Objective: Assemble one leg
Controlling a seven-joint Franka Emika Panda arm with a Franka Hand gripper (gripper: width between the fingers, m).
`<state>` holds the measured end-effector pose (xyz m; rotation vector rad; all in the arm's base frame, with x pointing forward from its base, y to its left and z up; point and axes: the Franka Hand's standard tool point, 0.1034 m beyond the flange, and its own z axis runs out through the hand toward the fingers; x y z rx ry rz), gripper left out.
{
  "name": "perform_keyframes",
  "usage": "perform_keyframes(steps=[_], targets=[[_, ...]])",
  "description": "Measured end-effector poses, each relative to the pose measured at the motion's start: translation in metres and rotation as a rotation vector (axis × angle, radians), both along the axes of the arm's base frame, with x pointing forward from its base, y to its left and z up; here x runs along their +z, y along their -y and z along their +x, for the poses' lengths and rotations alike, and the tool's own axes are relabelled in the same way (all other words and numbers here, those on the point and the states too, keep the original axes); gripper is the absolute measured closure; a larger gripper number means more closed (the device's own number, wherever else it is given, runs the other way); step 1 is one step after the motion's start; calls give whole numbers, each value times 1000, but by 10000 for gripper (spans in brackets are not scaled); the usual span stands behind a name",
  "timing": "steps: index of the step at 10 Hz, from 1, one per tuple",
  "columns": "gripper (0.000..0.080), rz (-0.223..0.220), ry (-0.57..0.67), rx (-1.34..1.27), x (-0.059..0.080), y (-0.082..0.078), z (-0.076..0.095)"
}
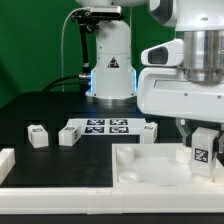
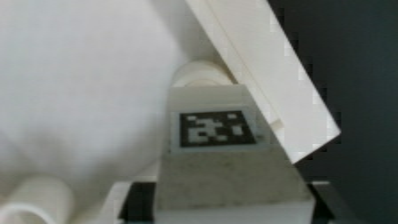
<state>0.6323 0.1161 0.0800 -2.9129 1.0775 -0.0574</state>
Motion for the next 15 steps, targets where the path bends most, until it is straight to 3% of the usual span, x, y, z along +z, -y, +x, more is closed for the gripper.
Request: perform_keyframes(steps=[3,5,6,7,10,15], targets=[[508,1,-2,-314,-1,3,0],[494,3,-2,-293,-1,2,0],[310,5,6,-263,-1,-1,1],[198,6,17,-228,-1,-6,-1],[151,-14,23,153,0,-12,-3],[150,-50,30,737,-1,-2,-2]])
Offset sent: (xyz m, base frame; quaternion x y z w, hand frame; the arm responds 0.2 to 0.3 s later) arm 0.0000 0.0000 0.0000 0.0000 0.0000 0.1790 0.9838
